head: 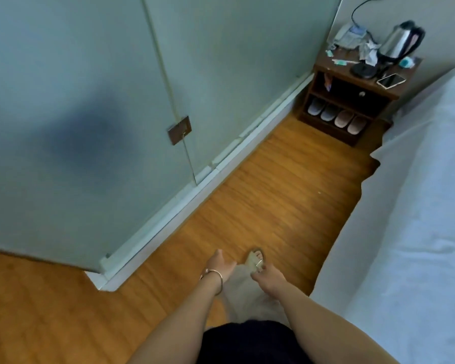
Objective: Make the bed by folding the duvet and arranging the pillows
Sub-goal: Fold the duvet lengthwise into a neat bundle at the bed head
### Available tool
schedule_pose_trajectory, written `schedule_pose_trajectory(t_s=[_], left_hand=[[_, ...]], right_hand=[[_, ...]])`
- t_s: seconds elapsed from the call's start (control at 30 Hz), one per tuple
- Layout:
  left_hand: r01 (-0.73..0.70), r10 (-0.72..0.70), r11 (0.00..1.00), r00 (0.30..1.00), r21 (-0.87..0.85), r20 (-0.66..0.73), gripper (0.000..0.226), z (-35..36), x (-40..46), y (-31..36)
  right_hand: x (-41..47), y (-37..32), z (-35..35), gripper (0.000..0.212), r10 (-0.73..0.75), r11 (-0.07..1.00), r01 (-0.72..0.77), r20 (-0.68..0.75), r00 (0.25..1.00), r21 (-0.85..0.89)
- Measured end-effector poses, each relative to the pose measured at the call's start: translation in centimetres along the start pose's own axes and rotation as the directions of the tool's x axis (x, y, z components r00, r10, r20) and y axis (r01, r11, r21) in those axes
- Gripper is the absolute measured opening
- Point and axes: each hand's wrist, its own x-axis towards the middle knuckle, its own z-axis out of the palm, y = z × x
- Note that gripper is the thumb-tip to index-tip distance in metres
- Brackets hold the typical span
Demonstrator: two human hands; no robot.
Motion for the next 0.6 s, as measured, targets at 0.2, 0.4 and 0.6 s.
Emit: schedule_pose_trajectory(t_s=[0.2, 0.4, 0.6], left_hand=[[-0.045, 0.038, 0.987, 0.998, 0.153, 0.05, 0.063, -2.8, 10.7, 14.7], [-0.249, 0.163, 0.855, 0.962, 0.454, 0.221, 0.051, -0.6, 17.6, 29.9], [-0.449, 0.193, 0.626, 0.881, 0.638, 0.432, 0.042, 2.6, 26.5, 45.6]], right_hand=[[9.2, -6.2, -16.6, 0.061, 0.021, 0.995, -0.009, -0.114, 0.993, 0.097], [13.8, -7.8, -27.1, 0.051, 0.109, 0.96, -0.052, -0.198, 0.974, 0.274], [19.4, -4.5, -37.2, 0.038, 0.256, 0.911, -0.137, -0.275, 0.927, 0.388]])
